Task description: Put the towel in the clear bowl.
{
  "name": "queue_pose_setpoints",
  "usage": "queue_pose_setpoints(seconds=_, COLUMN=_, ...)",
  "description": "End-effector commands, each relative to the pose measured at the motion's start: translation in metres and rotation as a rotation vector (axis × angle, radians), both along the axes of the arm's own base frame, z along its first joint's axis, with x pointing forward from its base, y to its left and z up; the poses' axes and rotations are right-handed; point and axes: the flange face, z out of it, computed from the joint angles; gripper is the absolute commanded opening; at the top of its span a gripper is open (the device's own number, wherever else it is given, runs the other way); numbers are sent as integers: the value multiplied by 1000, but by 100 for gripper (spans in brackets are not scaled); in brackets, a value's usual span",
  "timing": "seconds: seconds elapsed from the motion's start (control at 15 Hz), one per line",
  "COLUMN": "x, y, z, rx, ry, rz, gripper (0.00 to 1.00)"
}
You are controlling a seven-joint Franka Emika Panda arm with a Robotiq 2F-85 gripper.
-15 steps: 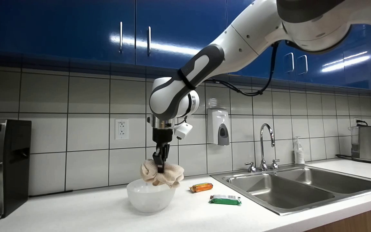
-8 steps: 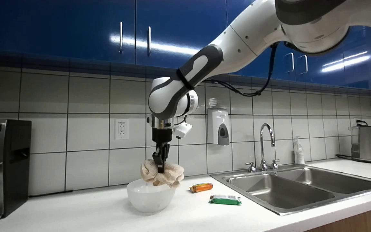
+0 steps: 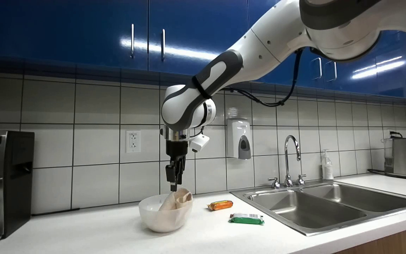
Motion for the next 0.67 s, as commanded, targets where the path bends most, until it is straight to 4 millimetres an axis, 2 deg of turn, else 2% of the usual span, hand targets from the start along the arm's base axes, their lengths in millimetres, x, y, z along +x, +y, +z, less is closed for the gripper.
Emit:
queue_pose_setpoints(seconds=0.0, x=5, y=4, z=6, rx=-18, ry=-4, rz=-21, gripper=88)
queue_pose_setpoints(seconds=0.13, x=5, y=4, z=7, rx=-18, ry=-6, rz=-22, gripper=99)
queue_pose_setpoints(seconds=0.6, x=4, y=5, z=7, rx=-23, ry=20, rz=-5, gripper=100)
